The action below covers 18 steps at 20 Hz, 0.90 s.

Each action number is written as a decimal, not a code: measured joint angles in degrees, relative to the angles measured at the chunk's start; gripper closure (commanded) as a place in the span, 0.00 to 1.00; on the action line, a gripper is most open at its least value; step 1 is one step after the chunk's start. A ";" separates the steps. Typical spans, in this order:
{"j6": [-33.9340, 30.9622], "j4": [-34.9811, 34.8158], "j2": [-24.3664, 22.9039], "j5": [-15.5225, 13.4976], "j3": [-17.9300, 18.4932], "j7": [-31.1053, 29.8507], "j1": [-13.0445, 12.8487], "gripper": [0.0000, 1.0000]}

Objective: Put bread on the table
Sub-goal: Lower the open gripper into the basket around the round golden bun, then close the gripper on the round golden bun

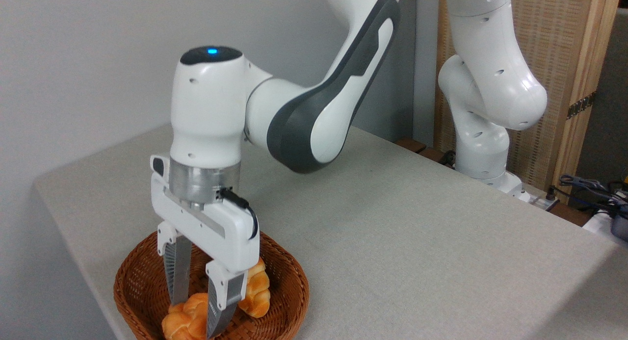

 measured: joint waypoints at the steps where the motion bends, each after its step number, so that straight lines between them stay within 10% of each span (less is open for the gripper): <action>1: 0.57 0.01 0.58 -0.06 0.00 0.00 -0.02 0.00; 3: 1.11 0.06 1.36 -0.08 0.00 0.00 -0.05 0.02; 8: 1.15 0.10 1.64 -0.08 -0.05 0.01 -0.15 0.68; 18: 1.15 0.51 1.56 -0.07 -0.34 0.17 -0.30 0.71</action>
